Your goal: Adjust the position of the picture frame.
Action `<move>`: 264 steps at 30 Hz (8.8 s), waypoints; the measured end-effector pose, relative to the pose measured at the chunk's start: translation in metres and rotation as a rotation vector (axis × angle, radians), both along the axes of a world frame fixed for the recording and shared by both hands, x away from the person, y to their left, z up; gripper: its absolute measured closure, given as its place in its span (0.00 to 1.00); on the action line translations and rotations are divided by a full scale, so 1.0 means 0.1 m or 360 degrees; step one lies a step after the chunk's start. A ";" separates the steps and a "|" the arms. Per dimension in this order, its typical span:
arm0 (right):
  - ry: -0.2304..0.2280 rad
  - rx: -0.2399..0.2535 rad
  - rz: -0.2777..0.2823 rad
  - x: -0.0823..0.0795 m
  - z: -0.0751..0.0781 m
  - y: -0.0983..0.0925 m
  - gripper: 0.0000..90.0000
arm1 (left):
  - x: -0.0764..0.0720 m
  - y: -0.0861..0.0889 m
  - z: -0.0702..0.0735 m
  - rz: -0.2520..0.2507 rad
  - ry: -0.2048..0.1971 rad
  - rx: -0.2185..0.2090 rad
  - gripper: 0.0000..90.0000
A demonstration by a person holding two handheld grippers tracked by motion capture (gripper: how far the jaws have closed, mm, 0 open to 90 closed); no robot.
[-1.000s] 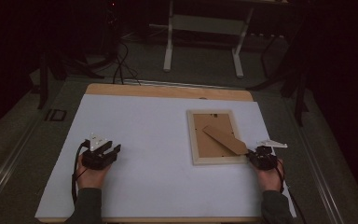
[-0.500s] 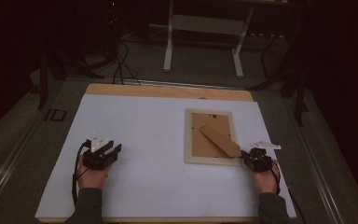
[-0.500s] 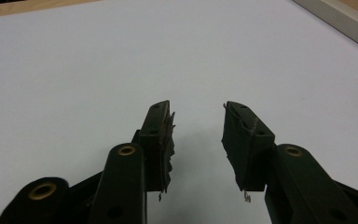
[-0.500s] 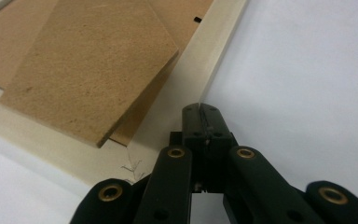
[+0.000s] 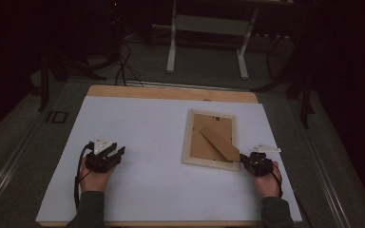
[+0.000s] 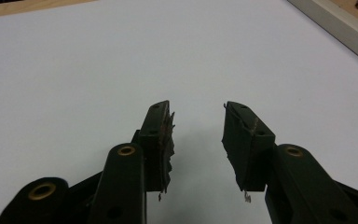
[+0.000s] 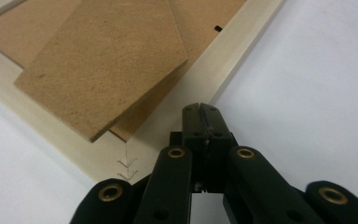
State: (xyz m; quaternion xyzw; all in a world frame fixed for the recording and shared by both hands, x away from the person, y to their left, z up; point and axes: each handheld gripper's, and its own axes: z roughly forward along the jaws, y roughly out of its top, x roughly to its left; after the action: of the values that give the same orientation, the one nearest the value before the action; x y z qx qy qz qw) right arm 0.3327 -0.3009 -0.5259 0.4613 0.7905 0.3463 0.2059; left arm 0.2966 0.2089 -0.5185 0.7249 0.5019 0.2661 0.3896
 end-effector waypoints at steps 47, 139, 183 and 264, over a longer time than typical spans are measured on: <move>-0.0021 0.0047 0.0416 -0.09 0.01 0.52 1.00 | 0.03 -0.06 -0.03 -0.0027 0.0047 0.0032 0.67; -0.0045 0.0072 0.0033 1.06 0.03 0.87 1.00 | 0.08 -0.19 -0.06 -0.0105 0.0093 -0.0036 0.63; -0.0008 0.0047 0.0079 0.56 0.02 0.91 1.00 | 0.10 -0.27 -0.08 -0.0126 0.0106 -0.0006 0.66; 0.0115 0.0220 -0.0312 0.13 -0.11 0.48 1.00 | 1.01 -0.93 -0.17 -0.0294 0.0302 0.0058 1.00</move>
State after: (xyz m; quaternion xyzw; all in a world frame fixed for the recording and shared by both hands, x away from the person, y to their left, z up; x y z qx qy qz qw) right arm 0.3455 -0.2525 -0.5370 0.5615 0.7228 0.3614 0.1779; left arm 0.3974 0.1163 -0.5358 0.7969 0.4628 0.1683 0.3500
